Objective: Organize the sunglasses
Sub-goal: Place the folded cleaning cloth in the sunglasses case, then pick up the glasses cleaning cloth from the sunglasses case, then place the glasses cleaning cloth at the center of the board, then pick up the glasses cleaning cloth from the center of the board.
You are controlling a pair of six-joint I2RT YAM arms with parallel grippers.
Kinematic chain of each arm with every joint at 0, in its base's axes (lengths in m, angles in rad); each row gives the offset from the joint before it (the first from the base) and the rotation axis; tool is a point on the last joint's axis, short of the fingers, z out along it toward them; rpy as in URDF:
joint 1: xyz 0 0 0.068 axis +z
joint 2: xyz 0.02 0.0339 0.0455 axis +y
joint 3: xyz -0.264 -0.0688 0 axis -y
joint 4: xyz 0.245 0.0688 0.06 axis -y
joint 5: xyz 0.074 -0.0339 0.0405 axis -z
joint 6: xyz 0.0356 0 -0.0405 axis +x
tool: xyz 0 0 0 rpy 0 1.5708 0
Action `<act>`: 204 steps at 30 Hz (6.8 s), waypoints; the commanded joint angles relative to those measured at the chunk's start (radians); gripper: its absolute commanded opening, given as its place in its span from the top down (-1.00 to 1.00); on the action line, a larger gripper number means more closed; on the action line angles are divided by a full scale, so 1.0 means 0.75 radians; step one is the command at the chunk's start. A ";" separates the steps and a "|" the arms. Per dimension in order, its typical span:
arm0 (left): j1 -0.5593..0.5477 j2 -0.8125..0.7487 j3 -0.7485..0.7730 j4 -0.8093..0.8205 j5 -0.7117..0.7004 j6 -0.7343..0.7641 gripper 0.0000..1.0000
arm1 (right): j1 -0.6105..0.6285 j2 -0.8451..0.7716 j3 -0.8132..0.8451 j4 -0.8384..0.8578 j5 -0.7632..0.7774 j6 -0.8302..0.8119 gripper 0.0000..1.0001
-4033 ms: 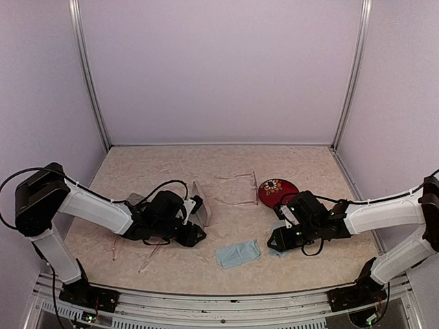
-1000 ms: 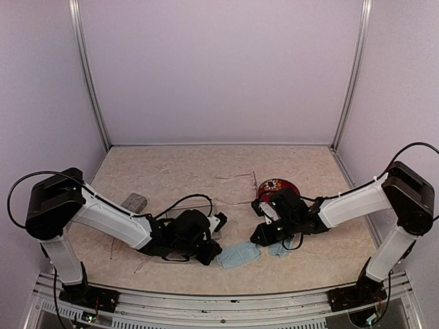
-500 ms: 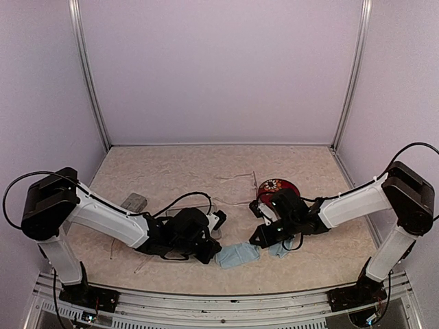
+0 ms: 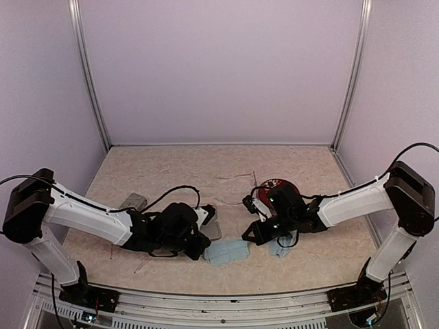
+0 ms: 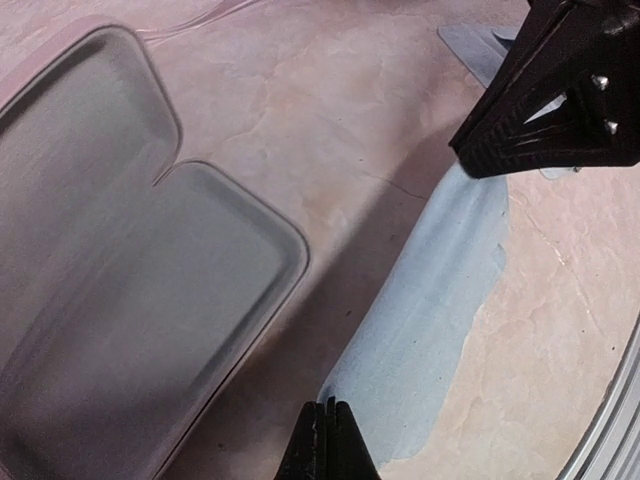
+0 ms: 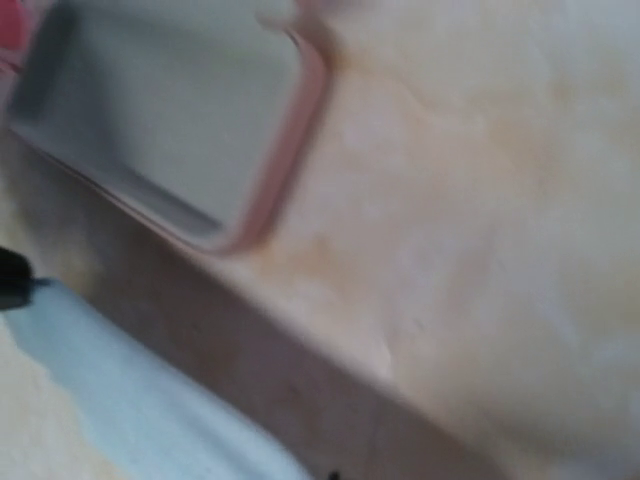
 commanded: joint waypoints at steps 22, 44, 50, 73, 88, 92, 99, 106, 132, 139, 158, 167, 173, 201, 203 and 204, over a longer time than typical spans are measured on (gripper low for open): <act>0.266 -0.282 -0.181 -0.193 -0.129 0.025 1.00 | 0.028 0.358 0.399 0.169 -0.111 -0.003 1.00; 0.353 -0.169 -0.169 -0.158 -0.094 0.057 1.00 | 0.033 0.514 0.571 0.118 -0.040 -0.039 1.00; 0.353 -0.151 -0.162 -0.155 -0.088 0.054 1.00 | 0.032 0.537 0.611 0.069 -0.012 -0.089 1.00; 0.351 -0.220 -0.120 -0.173 -0.132 -0.004 0.83 | 0.050 0.459 0.623 0.016 0.042 -0.118 0.50; 0.295 -0.275 -0.152 -0.071 -0.076 -0.023 0.70 | 0.082 0.366 0.557 0.031 0.118 -0.100 0.29; 0.268 -0.202 -0.139 -0.054 -0.062 -0.016 0.70 | 0.100 0.365 0.557 0.027 0.140 -0.106 0.25; 0.210 -0.099 -0.120 -0.027 -0.045 -0.026 0.67 | 0.117 0.400 0.558 0.008 0.150 -0.100 0.23; 0.165 -0.042 -0.092 -0.033 -0.051 -0.034 0.63 | 0.144 0.462 0.587 -0.082 0.214 -0.117 0.23; 0.155 -0.176 -0.143 -0.038 -0.131 -0.059 0.66 | 0.207 0.407 0.549 -0.084 0.301 -0.137 1.00; 0.148 -0.362 -0.184 -0.013 -0.182 -0.052 0.63 | 0.205 0.263 0.469 0.048 0.245 -0.104 1.00; 0.047 -0.695 -0.277 0.114 -0.231 -0.013 0.35 | 0.195 -0.245 0.079 -0.331 0.124 0.177 1.00; -0.074 -0.442 -0.173 0.155 -0.260 0.019 0.33 | 0.211 -0.399 -0.169 -0.585 0.182 0.346 0.67; -0.104 -0.275 -0.117 0.168 -0.221 0.026 0.32 | 0.236 -0.457 -0.152 -0.649 0.239 0.343 0.24; -0.095 0.190 0.045 0.072 0.006 -0.009 0.23 | 0.005 0.096 0.125 -0.202 0.064 0.025 0.32; -0.092 0.183 0.033 0.073 0.021 -0.010 0.23 | 0.004 0.096 0.112 -0.190 0.057 0.029 0.35; -0.091 0.182 0.027 0.076 0.031 -0.012 0.24 | 0.005 0.098 0.110 -0.185 0.054 0.032 0.37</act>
